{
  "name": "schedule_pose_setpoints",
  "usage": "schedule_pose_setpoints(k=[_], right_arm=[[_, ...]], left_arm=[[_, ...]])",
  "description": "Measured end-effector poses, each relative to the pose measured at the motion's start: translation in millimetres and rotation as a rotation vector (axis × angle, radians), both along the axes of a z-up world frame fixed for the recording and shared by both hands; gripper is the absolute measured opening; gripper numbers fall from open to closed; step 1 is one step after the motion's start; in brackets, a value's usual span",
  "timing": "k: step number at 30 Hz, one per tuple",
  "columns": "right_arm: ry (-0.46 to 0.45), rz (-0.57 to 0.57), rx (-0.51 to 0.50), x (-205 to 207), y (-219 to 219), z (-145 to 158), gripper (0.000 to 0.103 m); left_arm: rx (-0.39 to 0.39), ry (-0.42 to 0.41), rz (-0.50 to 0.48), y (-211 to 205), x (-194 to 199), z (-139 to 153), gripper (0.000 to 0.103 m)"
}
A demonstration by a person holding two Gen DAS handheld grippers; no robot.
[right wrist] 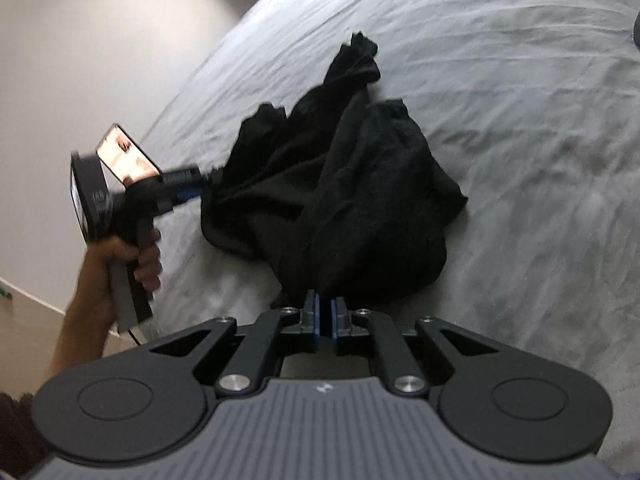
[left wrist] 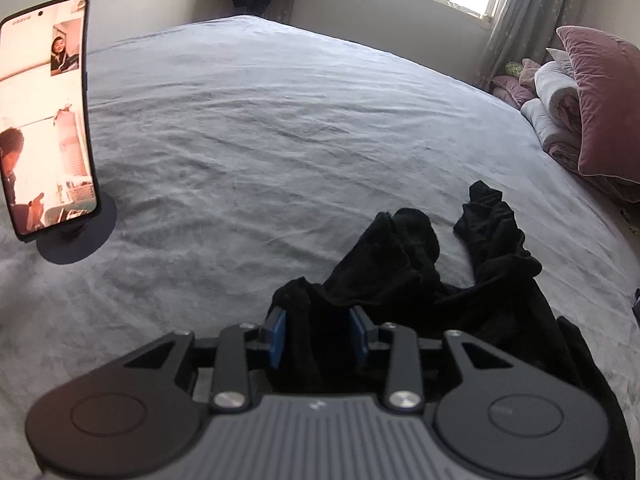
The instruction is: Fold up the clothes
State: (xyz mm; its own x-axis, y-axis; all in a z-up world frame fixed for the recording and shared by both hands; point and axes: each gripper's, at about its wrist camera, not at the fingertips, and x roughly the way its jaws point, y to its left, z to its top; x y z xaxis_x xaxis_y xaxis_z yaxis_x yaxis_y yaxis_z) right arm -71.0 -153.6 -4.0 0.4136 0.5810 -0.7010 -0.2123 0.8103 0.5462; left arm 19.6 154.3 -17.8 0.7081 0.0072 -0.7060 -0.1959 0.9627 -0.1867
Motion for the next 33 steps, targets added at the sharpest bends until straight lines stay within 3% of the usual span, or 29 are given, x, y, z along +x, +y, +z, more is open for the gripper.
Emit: schedule_pose_setpoints(k=[4,7,8,14,25,27,30,31,33], right_arm=[[-0.016,-0.013,-0.026,-2,-4,1,0.018],[-0.057,-0.054,-0.069,2,-9,5,0.053],[-0.071,-0.069,-0.083,4,-11,6,0.054],[-0.081,-0.174,-0.062,26,-21,7,0.054],[-0.081,-0.246,-0.138,82,12,-21,0.055],[-0.121,-0.248,-0.165,85,16,-28,0.056],[-0.193,-0.227,-0.228,80,24,-29,0.045],[-0.21,-0.204,-0.258,78,28,-30,0.034],[-0.236,-0.163,-0.308,74,35,-30,0.03]], left_arm=[[-0.015,0.005,0.005,-2,7,2,0.045],[-0.051,0.013,0.01,0,12,3,0.053],[-0.067,0.016,0.022,2,14,3,0.054],[-0.142,0.019,0.068,5,25,0,0.057],[-0.094,0.023,0.042,-3,37,-8,0.063],[-0.09,0.026,0.032,-2,38,-9,0.063],[-0.084,0.03,0.016,0,39,-10,0.063],[-0.081,0.032,0.011,0,40,-11,0.063],[-0.078,0.035,0.002,1,40,-12,0.063]])
